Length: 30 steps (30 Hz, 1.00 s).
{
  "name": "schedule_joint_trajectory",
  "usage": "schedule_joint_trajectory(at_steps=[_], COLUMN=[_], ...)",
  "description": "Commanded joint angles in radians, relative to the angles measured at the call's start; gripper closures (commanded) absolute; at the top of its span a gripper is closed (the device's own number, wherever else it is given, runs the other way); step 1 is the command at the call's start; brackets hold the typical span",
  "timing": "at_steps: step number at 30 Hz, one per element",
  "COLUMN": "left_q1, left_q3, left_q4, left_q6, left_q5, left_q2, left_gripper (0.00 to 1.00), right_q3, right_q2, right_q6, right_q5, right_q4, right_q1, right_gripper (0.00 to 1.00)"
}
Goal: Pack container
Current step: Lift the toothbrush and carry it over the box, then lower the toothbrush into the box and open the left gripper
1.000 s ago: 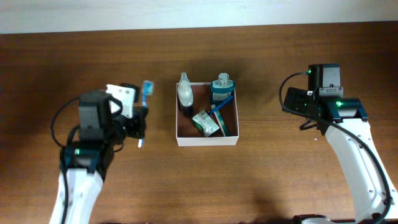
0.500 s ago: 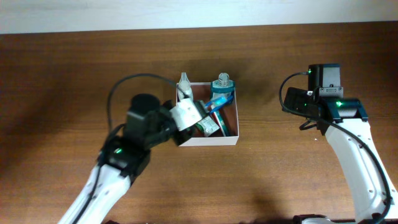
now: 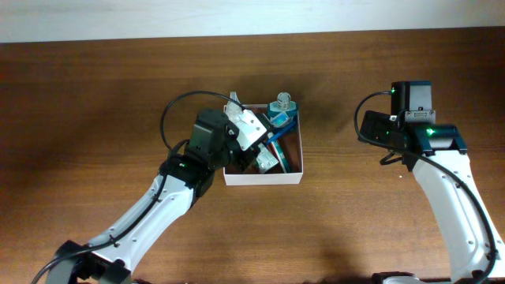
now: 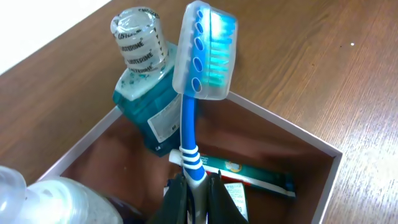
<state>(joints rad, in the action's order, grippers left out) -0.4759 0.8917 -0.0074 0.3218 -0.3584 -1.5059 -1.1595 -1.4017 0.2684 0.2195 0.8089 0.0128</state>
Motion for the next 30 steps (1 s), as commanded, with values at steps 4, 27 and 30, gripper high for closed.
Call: schedule_joint_trajectory(at_steps=[4, 27, 30], left_q1=[-0.004, 0.086, 0.156], left_q3=[0.001, 0.001, 0.001], left_q4=[-0.026, -0.092, -0.155], left_q6=[-0.039, -0.371, -0.454], left_q5=[0.015, 0.286, 0.479], left_q2=[0.000, 0.296, 0.349], left_gripper=[0.67, 0.17, 0.07], right_q3=[-0.011, -0.011, -0.011], right_q2=[0.003, 0.003, 0.003], right_q6=[0.001, 0.001, 0.001], right_q5=[0.001, 0.001, 0.002], right_q4=[-0.001, -0.001, -0.001], right_q1=[0.005, 0.005, 0.005], right_gripper=[0.01, 0.01, 0.01])
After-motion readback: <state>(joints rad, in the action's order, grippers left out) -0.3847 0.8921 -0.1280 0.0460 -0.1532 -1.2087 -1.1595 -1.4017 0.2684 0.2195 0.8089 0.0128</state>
